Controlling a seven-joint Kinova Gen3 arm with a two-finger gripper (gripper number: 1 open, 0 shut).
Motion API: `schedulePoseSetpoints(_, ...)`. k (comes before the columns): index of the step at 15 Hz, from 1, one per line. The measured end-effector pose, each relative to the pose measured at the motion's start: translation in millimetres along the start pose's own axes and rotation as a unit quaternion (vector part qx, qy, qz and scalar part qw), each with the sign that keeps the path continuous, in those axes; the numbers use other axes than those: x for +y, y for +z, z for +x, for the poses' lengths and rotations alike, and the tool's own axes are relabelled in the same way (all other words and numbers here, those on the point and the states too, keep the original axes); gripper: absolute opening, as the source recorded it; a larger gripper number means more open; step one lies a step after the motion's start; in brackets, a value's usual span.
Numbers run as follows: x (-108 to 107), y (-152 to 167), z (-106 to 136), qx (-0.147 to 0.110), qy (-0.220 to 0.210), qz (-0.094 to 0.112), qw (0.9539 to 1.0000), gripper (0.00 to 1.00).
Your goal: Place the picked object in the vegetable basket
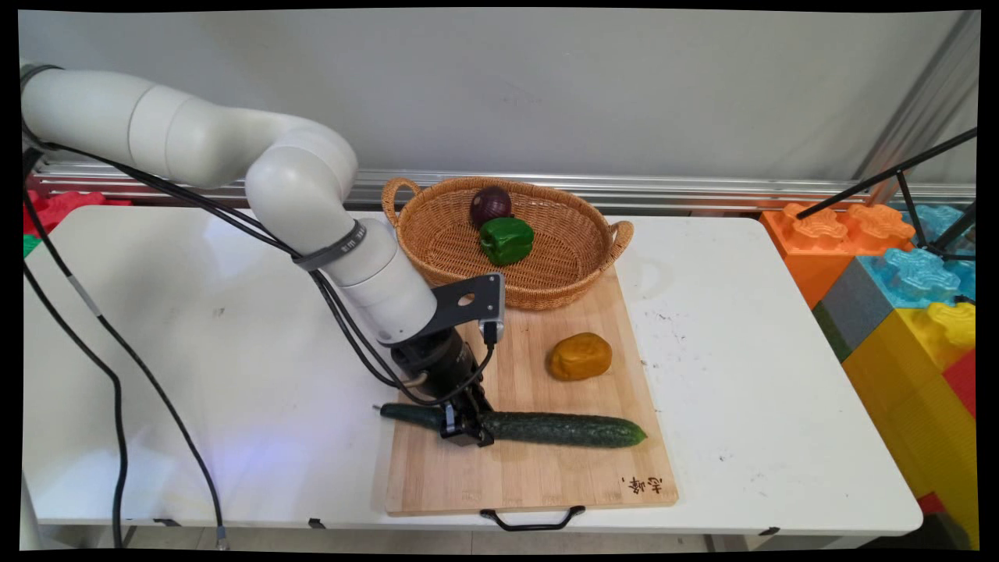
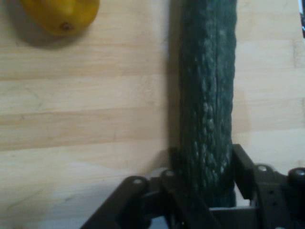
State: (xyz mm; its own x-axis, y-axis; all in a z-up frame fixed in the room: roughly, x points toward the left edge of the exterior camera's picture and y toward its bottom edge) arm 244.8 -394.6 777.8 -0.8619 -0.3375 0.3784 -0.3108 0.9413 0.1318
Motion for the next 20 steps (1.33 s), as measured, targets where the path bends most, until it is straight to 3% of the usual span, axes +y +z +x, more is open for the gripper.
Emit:
schedulePoseSetpoints(4, 5, -9, 6, 0.012, 0.008, -0.011, 0.9998, 0.00)
schedulePoseSetpoints(6, 8, -24, 16, 0.043, -0.002, -0.019, 0.9989, 0.00)
schedulePoseSetpoints(9, 1, -61, 35, 0.105, -0.024, -0.004, 0.9941, 0.00)
schedulePoseSetpoints(12, -17, -96, 47, 0.147, -0.029, 0.042, 0.9878, 0.00)
schedulePoseSetpoints(15, -44, -126, 47, 0.161, -0.026, 0.125, 0.9785, 0.00)
schedulePoseSetpoints(16, -57, -136, 45, 0.162, -0.027, 0.159, 0.9735, 0.00)
schedulePoseSetpoints(20, -98, -147, 35, 0.140, -0.028, 0.233, 0.9619, 0.00)
